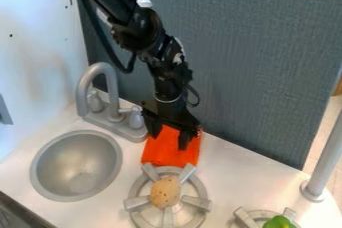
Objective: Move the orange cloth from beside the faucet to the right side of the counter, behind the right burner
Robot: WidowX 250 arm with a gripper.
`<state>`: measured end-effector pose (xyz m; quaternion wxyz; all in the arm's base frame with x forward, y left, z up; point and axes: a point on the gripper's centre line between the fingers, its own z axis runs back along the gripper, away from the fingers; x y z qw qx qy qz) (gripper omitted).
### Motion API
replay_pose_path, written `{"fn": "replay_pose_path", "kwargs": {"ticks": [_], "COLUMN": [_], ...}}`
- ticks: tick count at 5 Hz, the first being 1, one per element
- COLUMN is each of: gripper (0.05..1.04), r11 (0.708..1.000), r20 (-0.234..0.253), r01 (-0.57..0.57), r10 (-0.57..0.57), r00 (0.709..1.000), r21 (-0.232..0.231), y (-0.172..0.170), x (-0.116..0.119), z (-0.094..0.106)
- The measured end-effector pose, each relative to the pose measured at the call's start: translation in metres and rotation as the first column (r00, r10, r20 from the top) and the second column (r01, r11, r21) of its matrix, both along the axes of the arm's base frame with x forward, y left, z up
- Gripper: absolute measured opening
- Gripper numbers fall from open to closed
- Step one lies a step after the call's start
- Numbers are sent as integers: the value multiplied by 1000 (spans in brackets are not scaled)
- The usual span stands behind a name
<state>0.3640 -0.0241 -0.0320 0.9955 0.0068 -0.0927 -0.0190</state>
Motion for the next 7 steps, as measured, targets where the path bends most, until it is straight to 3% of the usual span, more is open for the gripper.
{"fn": "replay_pose_path", "kwargs": {"ticks": [1, 2, 3, 4, 6, 7], "gripper": [1000, 1000, 1000, 1000, 1000, 1000], "r11": [1000, 997, 995, 995, 992, 994], "r20": [-39, -36, -44, -77, -158, -178], "r01": [-2, -7, -72, -99, -105, -100], "r10": [2, 4, 69, 98, 114, 108], "r00": [999, 999, 997, 992, 981, 978], "r21": [0, -78, -67, -7, 62, 54], "y": [0, -3, 13, 22, 31, 29], "x": [-6, 13, 29, 34, 45, 48], "z": [-14, -26, -39, -53, -65, -70]}}
